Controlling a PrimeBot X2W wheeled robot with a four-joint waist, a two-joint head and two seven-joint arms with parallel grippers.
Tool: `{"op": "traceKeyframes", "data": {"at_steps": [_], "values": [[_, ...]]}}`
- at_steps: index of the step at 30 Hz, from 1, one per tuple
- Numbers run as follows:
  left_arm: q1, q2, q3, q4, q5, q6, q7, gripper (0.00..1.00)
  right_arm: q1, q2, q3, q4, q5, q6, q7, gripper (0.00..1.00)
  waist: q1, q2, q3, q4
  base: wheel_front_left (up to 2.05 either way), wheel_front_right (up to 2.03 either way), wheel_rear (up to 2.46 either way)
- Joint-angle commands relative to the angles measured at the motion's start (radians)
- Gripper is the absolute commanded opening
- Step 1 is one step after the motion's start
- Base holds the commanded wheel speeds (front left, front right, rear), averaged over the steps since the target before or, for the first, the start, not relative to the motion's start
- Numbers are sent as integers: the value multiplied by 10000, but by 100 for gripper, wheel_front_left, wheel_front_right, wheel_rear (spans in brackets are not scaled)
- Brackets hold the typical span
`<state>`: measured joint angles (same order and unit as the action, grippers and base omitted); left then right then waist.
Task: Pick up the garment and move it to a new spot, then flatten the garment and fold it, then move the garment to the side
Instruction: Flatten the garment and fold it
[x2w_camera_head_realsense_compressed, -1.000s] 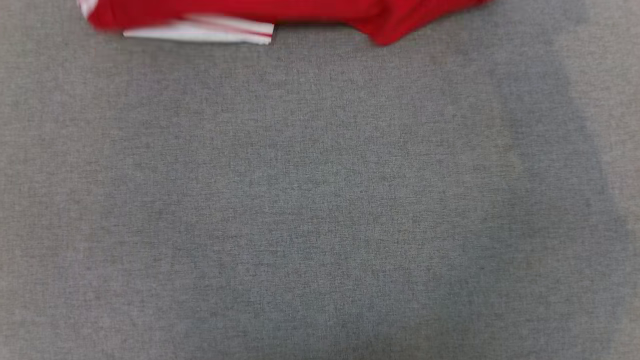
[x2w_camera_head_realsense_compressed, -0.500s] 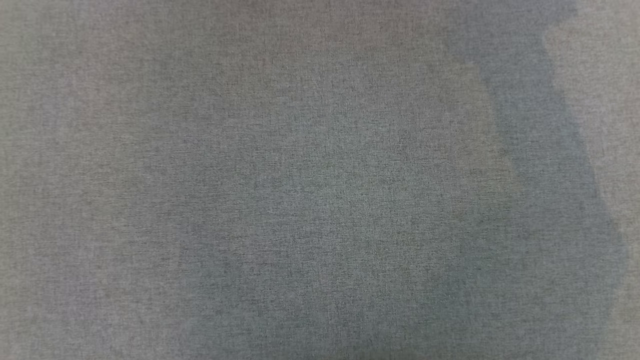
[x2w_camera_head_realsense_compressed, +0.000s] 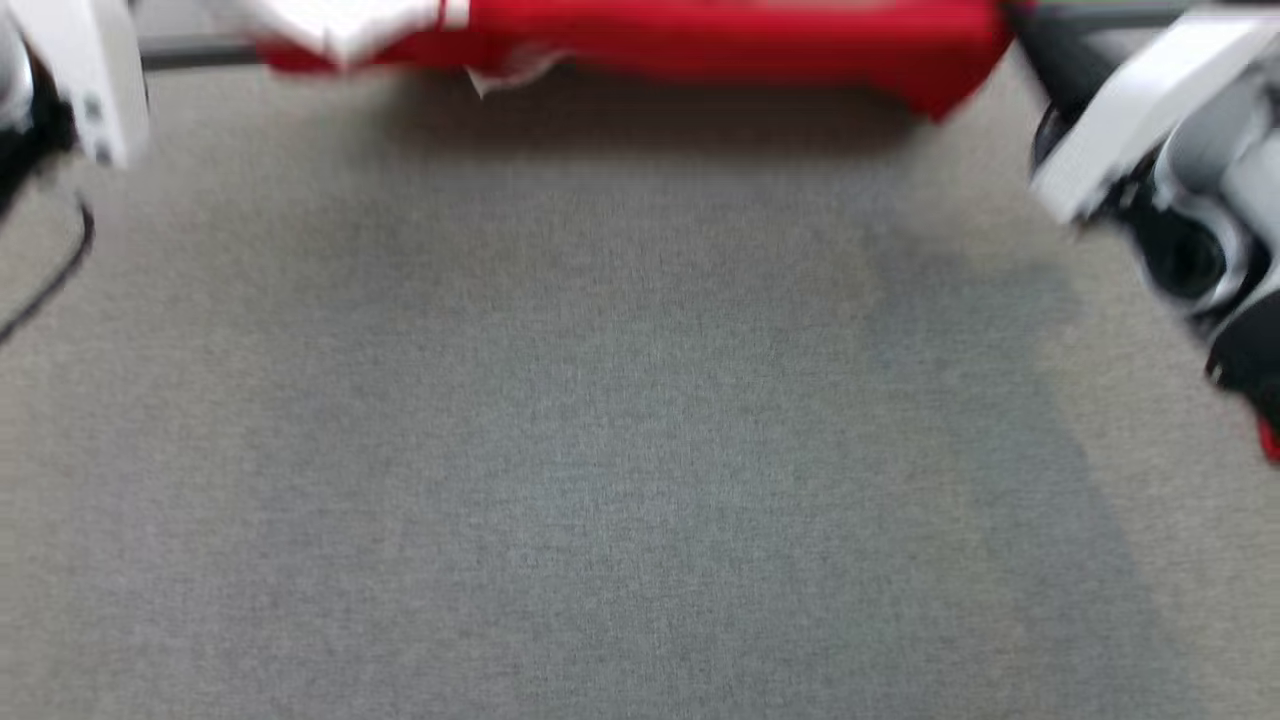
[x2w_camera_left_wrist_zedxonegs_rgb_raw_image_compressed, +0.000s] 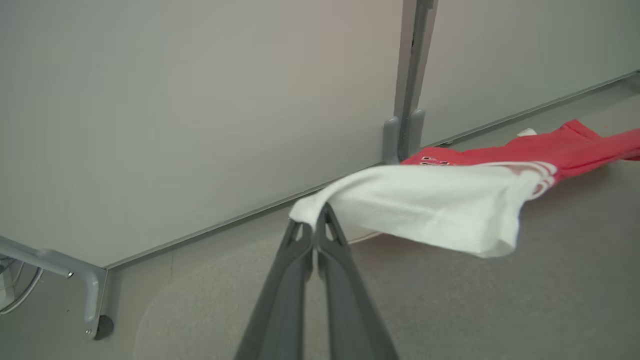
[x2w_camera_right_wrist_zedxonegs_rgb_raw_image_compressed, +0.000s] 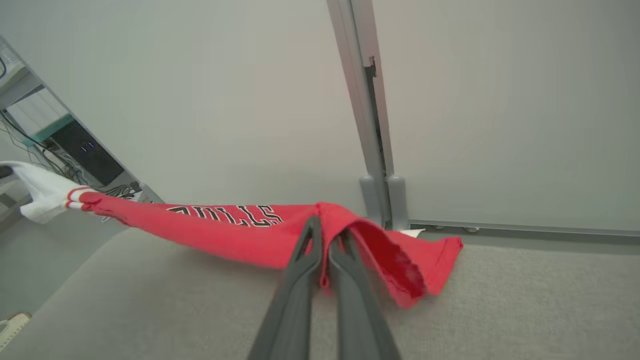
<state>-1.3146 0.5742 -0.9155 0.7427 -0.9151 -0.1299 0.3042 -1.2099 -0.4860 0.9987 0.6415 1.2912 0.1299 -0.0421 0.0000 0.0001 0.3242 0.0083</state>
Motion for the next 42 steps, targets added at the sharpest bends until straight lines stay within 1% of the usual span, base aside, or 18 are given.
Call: {"op": "traceKeyframes", "data": {"at_steps": [1, 4, 7, 11, 14, 18, 20, 22, 26, 31, 32, 37, 40, 42], "values": [[489, 347, -306, -480, -469, -6, 560, 0, 454, -169, 275, -201, 312, 17, 297, 0, 0, -1, -945, -71, 0, 0, 0], [1432, 1169, -748, -1401, -1498, -4, 1647, 0, 1229, -414, 795, -540, 893, 15, 1004, 0, 0, -1, -1572, -124, 0, 0, 0], [2314, 1807, -1018, -2316, -2600, -5, 2851, 0, 1872, -673, 1184, -915, 1427, 15, 1678, 0, 0, -1, -2092, -154, 0, 0, 0], [3304, 2550, -1276, -3575, -3791, 1, 4157, 0, 2583, -1175, 1572, -1520, 1958, 12, 2373, 0, 0, -1, -2570, -129, 0, 0, 0], [3974, 2996, -1418, -4677, -4529, 285, 4932, 0, 3094, -1583, 1852, -2035, 2273, 12, 2877, 0, 0, -1, -2769, -117, 0, 0, 0], [4769, 3685, -1652, -6405, -5305, 981, 5748, 0, 3737, -2233, 2165, -2717, 2627, 12, 3606, 0, 0, -1, -2869, -109, 0, 0, 0], [5121, 3983, -1717, -7309, -5664, 1343, 5959, 0, 4057, -2565, 2277, -3012, 2849, 12, 4049, 0, 0, -1, -2872, -115, 0, 0, 0], [5430, 4312, -1783, -8128, -5850, 1611, 6016, 0, 4259, -2896, 2346, -3279, 3008, 12, 4403, 0, 0, -1, -2842, -140, 0, 0, 0], [5992, 5011, -2093, -9565, -6217, 2127, 6473, 0, 4613, -3520, 2459, -3856, 3086, 12, 4779, 0, 0, -1, -2706, -180, 0, 0, 0], [6414, 5735, -2201, -10795, -6779, 2716, 6817, 0, 4993, -4360, 2534, -4613, 3189, 12, 5123, 0, 0, -1, -2573, -189, 0, 0, 0], [6414, 5735, -2201, -10795, -6779, 2716, 6817, 0, 4993, -4360, 2534, -4613, 3189, 12, 5123, 0, 0, -1, -2573, -189, 0, 0, 0], [6491, 6182, -2053, -11399, -7094, 3028, 6865, 0, 5185, -5070, 2573, -5308, 3309, 12, 5346, 0, 0, -1, -2436, -216, 0, 0, 0], [6381, 6211, -1959, -11493, -7206, 3145, 6876, 0, 5023, -5238, 2569, -5502, 3369, 12, 5439, 0, 0, -1, -2328, -266, 0, 0, 0], [6186, 6134, -1860, -11428, -7214, 3185, 6901, 0, 4833, -5252, 2553, -5488, 3366, 12, 5514, 0, 0, -1, -2220, -294, 0, 0, 0]]}}
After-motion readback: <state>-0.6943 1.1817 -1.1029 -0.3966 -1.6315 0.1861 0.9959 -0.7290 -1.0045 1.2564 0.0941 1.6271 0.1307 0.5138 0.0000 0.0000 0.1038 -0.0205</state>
